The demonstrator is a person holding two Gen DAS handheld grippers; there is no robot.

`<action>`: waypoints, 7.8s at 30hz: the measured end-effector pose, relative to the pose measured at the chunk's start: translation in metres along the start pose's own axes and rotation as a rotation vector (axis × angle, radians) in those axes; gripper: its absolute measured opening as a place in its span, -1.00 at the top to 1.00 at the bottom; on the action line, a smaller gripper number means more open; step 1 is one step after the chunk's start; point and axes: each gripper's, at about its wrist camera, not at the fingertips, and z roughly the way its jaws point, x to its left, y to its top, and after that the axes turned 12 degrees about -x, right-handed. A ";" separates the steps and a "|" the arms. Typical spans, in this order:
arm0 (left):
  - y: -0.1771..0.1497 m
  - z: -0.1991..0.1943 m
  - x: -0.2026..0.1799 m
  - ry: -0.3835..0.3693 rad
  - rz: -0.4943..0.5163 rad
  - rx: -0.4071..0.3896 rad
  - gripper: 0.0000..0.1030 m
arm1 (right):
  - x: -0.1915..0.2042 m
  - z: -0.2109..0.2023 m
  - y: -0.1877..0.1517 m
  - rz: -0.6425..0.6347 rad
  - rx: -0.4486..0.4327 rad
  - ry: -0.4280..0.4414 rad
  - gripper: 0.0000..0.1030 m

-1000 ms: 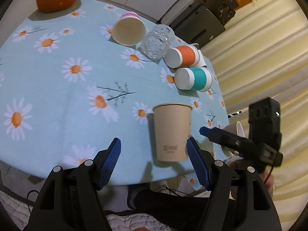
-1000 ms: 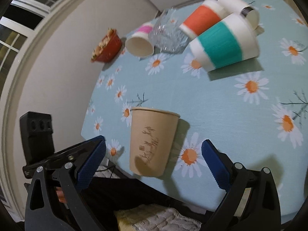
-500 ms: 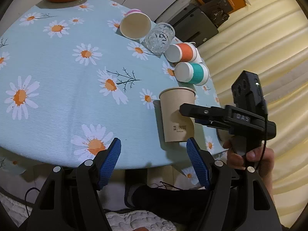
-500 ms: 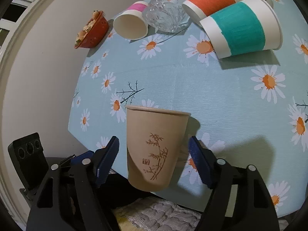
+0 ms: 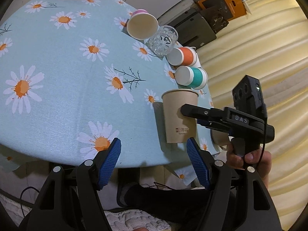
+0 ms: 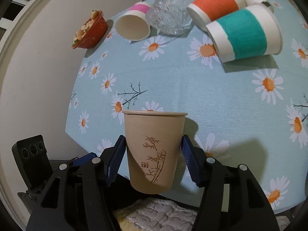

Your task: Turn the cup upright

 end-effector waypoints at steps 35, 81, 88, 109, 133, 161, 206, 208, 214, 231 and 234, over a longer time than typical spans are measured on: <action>0.015 -0.035 0.008 -0.002 -0.009 -0.179 -0.34 | 0.054 -0.037 -0.101 -0.293 -0.956 -0.236 -0.16; 0.013 -0.033 0.014 0.014 -0.019 -0.178 -0.34 | 0.047 0.020 -0.134 -0.382 -0.987 -0.428 -0.59; 0.013 -0.038 0.011 0.030 0.008 -0.191 -0.34 | 0.051 0.002 -0.139 -0.377 -0.979 -0.410 -0.62; -0.031 -0.081 -0.051 0.127 0.412 -0.382 -0.34 | 0.057 -0.155 -0.155 -0.402 -0.905 -0.309 -0.85; -0.090 -0.125 -0.084 0.097 0.664 -0.390 -0.34 | 0.017 -0.191 -0.189 -0.304 -0.770 -0.273 -0.85; -0.099 -0.118 -0.086 0.113 0.692 -0.401 -0.34 | 0.034 -0.174 -0.197 -0.414 -0.740 -0.312 -0.85; -0.100 -0.114 -0.087 0.111 0.699 -0.388 -0.34 | 0.035 -0.169 -0.198 -0.416 -0.732 -0.305 -0.85; -0.100 -0.114 -0.087 0.113 0.701 -0.387 -0.34 | 0.035 -0.169 -0.198 -0.415 -0.732 -0.305 -0.85; -0.101 -0.115 -0.088 0.115 0.704 -0.385 -0.34 | 0.035 -0.169 -0.198 -0.414 -0.732 -0.305 -0.85; -0.102 -0.114 -0.089 0.116 0.706 -0.382 -0.34 | 0.032 -0.170 -0.200 -0.419 -0.727 -0.310 -0.86; -0.102 -0.113 -0.089 0.118 0.705 -0.379 -0.34 | 0.032 -0.170 -0.200 -0.418 -0.727 -0.310 -0.86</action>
